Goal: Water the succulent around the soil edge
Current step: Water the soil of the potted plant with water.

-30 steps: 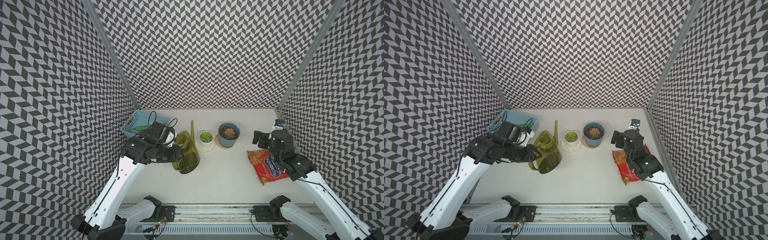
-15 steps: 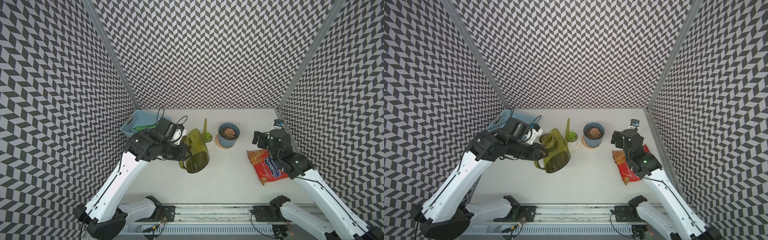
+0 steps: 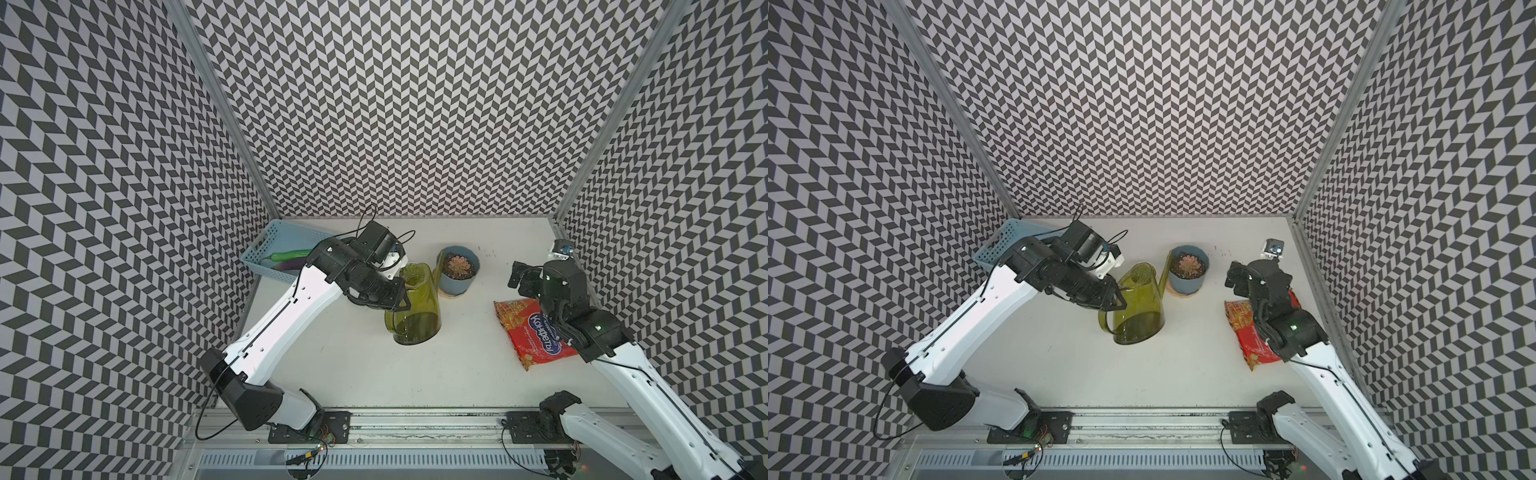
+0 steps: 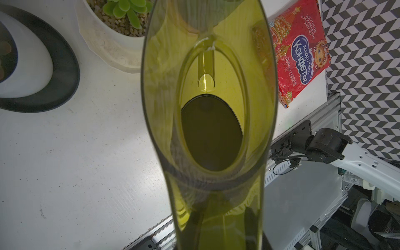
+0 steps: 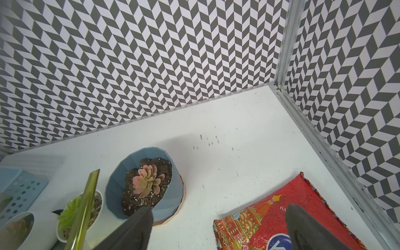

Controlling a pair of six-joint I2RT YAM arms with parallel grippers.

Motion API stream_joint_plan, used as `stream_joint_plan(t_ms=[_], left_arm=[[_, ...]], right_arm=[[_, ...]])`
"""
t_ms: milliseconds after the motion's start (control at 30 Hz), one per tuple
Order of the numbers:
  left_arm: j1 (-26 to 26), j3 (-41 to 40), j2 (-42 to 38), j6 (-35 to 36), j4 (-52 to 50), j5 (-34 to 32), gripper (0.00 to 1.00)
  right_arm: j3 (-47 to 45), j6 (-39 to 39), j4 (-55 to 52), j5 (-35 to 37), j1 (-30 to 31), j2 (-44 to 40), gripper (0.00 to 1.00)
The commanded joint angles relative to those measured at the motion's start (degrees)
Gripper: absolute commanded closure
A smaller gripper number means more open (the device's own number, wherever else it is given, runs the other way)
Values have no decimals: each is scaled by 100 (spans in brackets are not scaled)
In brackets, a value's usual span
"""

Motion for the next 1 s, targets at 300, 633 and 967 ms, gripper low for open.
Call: stream_joint_plan(t_ms=[300, 633, 967], left_arm=[[97, 362, 104, -20, 134, 352, 100], [179, 80, -22, -9, 139, 378, 100], [189, -143, -66, 60, 133, 412, 100]], right_arm=[[-23, 35, 232, 91, 17, -348, 0], [-56, 36, 259, 128, 12, -389, 0], [-98, 29, 294, 117, 13, -406, 0]])
